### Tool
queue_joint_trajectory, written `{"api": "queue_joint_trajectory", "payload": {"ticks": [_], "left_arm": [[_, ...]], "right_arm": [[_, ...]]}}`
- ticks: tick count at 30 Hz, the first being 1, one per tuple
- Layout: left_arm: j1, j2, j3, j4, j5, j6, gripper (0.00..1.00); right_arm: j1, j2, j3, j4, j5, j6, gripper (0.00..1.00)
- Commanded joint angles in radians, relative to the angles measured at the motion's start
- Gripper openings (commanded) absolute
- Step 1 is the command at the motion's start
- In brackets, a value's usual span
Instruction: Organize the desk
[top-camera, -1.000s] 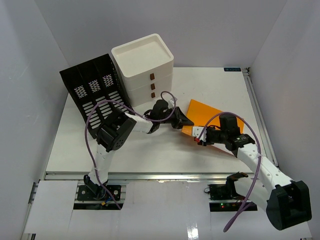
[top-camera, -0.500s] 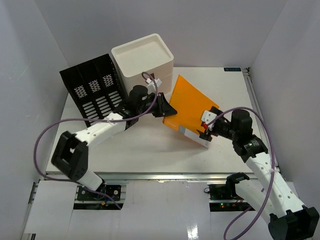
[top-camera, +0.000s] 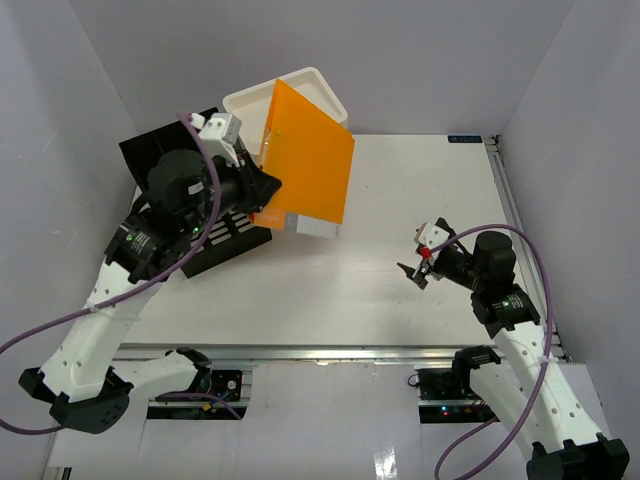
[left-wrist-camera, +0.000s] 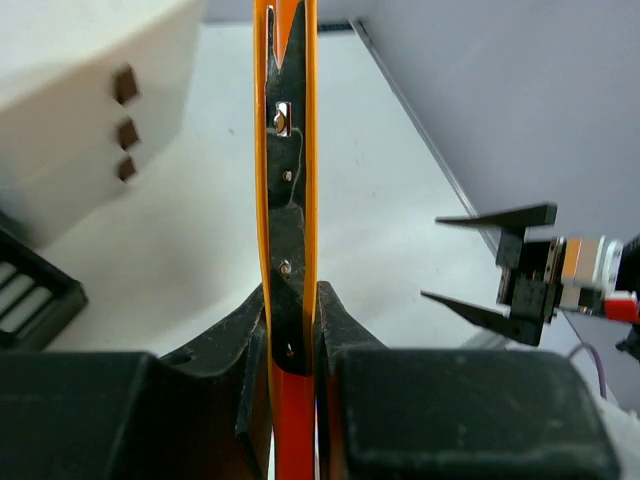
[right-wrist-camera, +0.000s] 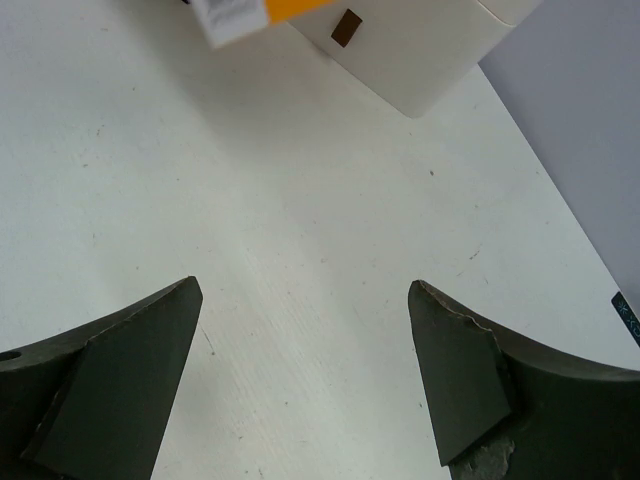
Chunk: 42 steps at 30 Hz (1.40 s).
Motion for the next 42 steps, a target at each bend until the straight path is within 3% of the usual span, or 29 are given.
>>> {"api": "queue_joint_trajectory", "payload": {"ticks": [1,11,15,25,35,42], "left_arm": [[0.007,-0.053,0.130,-0.127,-0.250,0.060,0.00],[0.007,0.053,0.491,-0.384,-0.537,0.101,0.00],[0.007,0.044,0.549,-0.434,-0.606,0.098,0.00],[0.006,-0.026,0.374,-0.374,-0.695,0.121,0.00],[0.007,0.072,0.327,-0.306,-0.716,0.178,0.00],[0.056,0.186,0.380,-0.311,-0.665,0.190,0.00]], "right_arm": [[-0.005,-0.023,-0.014,0.061,0.002,0.027,0.90],[-0.005,-0.035,-0.023,0.072,0.016,0.041,0.90],[-0.005,-0.030,-0.025,0.073,0.011,0.045,0.90],[-0.005,-0.020,-0.029,0.075,-0.005,0.049,0.90],[-0.005,-0.020,-0.032,0.076,-0.006,0.049,0.90],[-0.005,-0.026,-0.031,0.076,0.006,0.049,0.90]]}}
